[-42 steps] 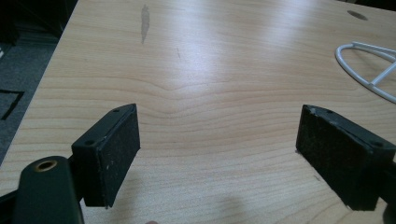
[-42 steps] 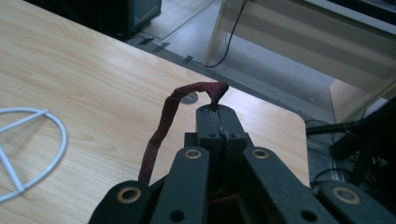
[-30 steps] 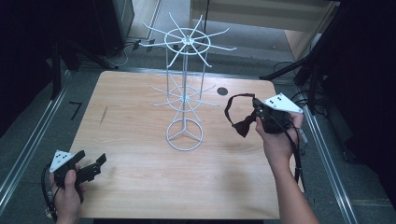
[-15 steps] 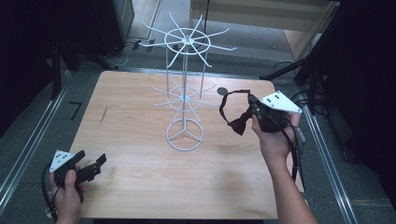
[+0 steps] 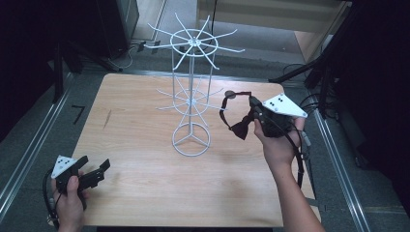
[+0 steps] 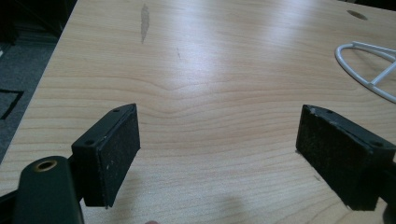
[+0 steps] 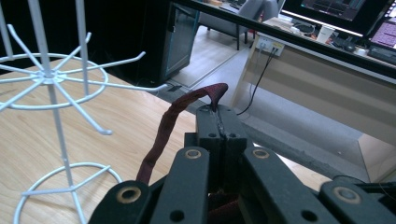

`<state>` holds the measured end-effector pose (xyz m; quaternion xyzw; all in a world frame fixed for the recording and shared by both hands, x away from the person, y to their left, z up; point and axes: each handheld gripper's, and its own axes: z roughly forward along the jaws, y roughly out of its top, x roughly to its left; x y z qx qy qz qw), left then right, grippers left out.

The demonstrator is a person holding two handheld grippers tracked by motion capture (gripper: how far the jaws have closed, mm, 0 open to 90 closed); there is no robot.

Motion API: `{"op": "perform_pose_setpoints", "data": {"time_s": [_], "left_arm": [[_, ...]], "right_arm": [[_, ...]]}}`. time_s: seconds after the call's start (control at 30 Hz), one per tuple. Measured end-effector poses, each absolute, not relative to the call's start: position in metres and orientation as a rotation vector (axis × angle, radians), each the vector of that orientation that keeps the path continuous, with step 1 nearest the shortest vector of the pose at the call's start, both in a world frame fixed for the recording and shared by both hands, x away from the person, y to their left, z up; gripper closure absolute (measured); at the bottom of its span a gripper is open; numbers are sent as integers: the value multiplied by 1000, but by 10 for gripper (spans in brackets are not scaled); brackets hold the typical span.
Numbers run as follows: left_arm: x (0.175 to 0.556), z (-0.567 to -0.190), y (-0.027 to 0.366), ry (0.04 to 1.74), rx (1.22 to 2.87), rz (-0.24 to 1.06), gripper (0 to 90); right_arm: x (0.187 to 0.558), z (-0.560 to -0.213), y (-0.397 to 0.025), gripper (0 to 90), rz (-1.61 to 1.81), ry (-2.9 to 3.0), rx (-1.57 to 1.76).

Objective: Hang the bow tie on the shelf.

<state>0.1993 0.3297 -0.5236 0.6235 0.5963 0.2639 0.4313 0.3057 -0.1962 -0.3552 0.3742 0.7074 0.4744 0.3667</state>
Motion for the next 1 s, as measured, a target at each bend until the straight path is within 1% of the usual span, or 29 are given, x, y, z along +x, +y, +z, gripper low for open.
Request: {"op": "perform_pose_setpoints", "data": {"time_s": [0.33,0.5,0.7,1.0], "left_arm": [[199,-524,330,1487,1553,658,145],[199,-524,330,1487,1552,658,145],[199,-524,330,1488,1553,660,145],[199,-524,329,1488,1556,662,145]], "right_arm": [[298,-356,-192,900,1231,1827,941],[290,-356,-196,900,1235,1827,932],[275,-364,-205,900,1250,1841,950],[259,-370,-205,900,1266,1885,915]]}}
